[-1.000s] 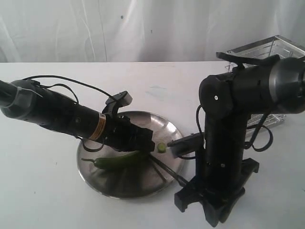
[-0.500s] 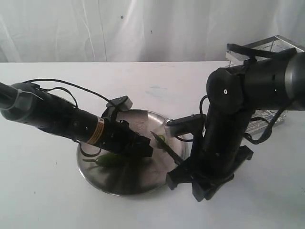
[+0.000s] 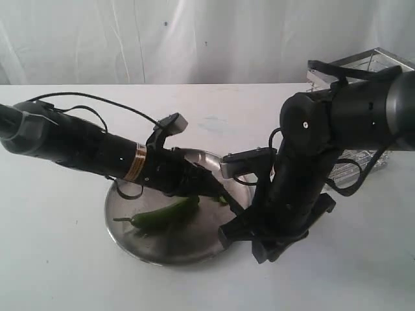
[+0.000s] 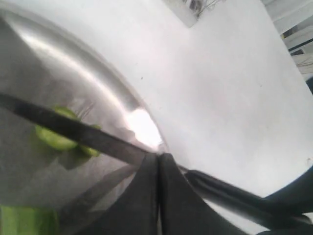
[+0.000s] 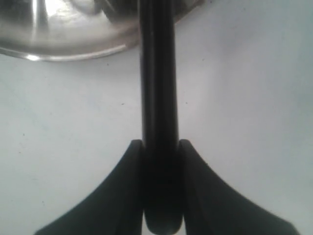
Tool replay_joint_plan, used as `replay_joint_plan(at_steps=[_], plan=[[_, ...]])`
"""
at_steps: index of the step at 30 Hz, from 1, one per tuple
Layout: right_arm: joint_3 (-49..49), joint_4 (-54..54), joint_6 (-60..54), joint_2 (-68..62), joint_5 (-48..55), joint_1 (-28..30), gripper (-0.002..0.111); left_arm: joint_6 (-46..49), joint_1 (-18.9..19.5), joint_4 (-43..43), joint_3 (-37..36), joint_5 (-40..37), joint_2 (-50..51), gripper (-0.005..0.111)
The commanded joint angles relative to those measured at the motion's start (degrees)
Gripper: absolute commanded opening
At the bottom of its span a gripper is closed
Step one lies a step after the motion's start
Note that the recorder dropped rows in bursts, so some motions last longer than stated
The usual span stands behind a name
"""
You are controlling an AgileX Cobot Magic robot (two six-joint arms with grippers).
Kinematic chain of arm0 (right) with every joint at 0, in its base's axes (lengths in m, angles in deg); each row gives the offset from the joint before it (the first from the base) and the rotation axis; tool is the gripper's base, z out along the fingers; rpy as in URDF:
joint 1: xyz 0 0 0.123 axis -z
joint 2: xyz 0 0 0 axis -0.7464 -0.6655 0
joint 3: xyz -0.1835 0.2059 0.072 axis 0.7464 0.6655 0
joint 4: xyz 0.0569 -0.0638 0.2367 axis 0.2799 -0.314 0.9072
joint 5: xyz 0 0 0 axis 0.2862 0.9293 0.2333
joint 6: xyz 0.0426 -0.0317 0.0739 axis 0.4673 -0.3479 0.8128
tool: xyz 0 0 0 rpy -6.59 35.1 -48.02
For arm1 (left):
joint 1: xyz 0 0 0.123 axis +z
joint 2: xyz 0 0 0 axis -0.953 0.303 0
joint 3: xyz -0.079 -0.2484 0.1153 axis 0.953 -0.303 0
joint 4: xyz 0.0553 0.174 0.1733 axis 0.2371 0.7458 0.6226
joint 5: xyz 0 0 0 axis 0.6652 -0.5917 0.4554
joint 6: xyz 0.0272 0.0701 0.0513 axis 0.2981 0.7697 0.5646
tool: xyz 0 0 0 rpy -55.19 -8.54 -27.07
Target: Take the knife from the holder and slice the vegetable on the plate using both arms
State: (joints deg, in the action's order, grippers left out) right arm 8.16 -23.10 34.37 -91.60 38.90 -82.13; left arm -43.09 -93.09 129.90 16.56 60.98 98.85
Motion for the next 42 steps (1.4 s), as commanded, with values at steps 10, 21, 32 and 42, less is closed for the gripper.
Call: replay_joint_plan(at_steps=[10,21,32,42], plan=[[0.2,0.0,-0.9,5.9,7.2,0.2,0.0,-9.7,4.9,5.6,-5.2,-24.7,-19.5,0.0],[4.7,1.7,-1.5,14.0,3.4,0.2,0.0,-6.8,10.2,5.6,-27.0,-64.1,-36.8,0.0],[-8.2,1.6,-3.0,-0.8,-3.3,0.2,0.0,-6.7,10.2,5.6,-28.0,-56.0,-37.6,0.0],[-15.4,1.1,-2.8,-11.7,-2.9,0.5,0.016,-6.7,10.2,5.6,-26.7,-55.4,-37.6,0.0]])
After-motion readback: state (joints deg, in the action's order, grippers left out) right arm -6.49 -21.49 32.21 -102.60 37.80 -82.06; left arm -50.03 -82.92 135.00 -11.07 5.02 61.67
